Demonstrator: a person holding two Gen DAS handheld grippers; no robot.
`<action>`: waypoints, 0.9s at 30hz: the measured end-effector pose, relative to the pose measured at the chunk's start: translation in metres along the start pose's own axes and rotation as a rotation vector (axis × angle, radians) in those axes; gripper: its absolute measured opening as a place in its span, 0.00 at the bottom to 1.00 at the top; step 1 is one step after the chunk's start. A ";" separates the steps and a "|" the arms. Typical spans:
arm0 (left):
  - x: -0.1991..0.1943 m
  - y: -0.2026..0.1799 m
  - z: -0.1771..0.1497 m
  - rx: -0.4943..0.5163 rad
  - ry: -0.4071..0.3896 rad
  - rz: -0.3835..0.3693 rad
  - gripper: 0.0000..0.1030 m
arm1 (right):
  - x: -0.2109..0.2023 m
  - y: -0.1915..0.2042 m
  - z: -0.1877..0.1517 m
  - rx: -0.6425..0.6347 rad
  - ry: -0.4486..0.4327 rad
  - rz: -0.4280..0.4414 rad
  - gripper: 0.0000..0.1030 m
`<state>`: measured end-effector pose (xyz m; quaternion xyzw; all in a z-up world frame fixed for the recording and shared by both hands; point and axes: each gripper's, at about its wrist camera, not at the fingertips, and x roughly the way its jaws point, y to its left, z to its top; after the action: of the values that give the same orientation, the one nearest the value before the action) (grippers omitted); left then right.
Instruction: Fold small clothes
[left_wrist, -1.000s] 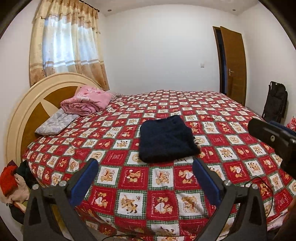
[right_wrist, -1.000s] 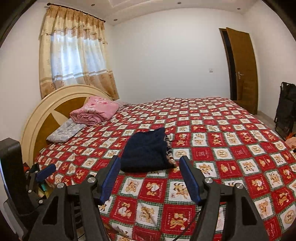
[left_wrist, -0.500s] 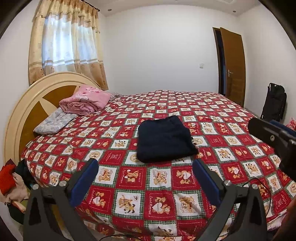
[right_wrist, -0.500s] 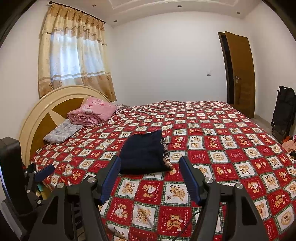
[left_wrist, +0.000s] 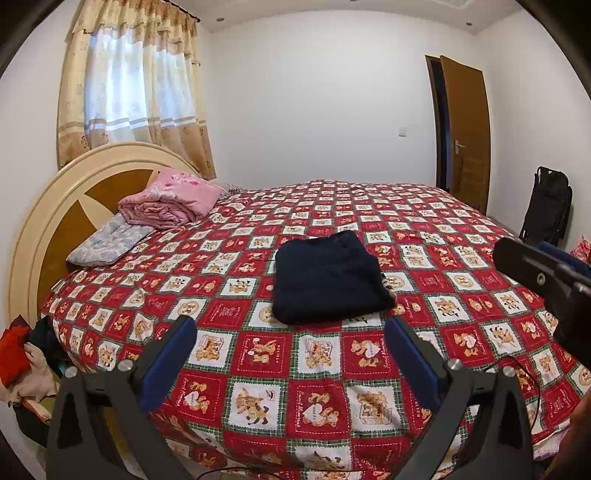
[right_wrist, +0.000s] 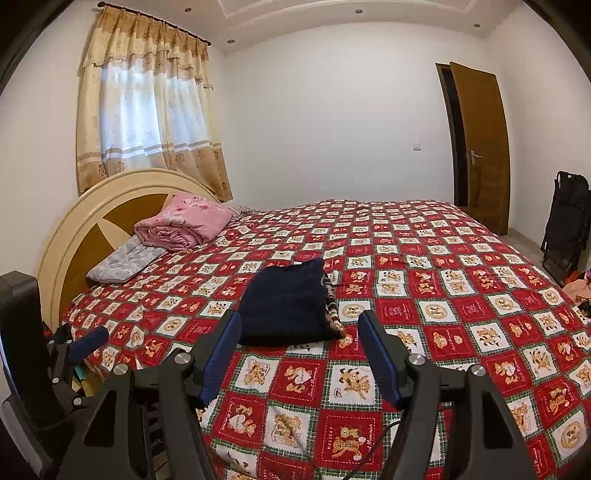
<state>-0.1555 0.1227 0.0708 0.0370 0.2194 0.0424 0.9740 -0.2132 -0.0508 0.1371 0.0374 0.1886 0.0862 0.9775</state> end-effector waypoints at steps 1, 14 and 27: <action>0.000 0.000 0.000 0.001 -0.002 0.000 1.00 | 0.000 -0.001 0.000 0.000 0.000 0.000 0.65; -0.002 -0.004 0.001 -0.006 -0.010 0.001 1.00 | -0.001 -0.005 -0.001 0.008 -0.013 -0.007 0.65; -0.007 -0.004 0.008 -0.031 -0.032 0.001 1.00 | -0.008 -0.003 -0.001 0.003 -0.032 -0.006 0.65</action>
<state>-0.1579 0.1179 0.0805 0.0226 0.2029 0.0457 0.9779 -0.2200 -0.0556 0.1384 0.0395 0.1732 0.0826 0.9806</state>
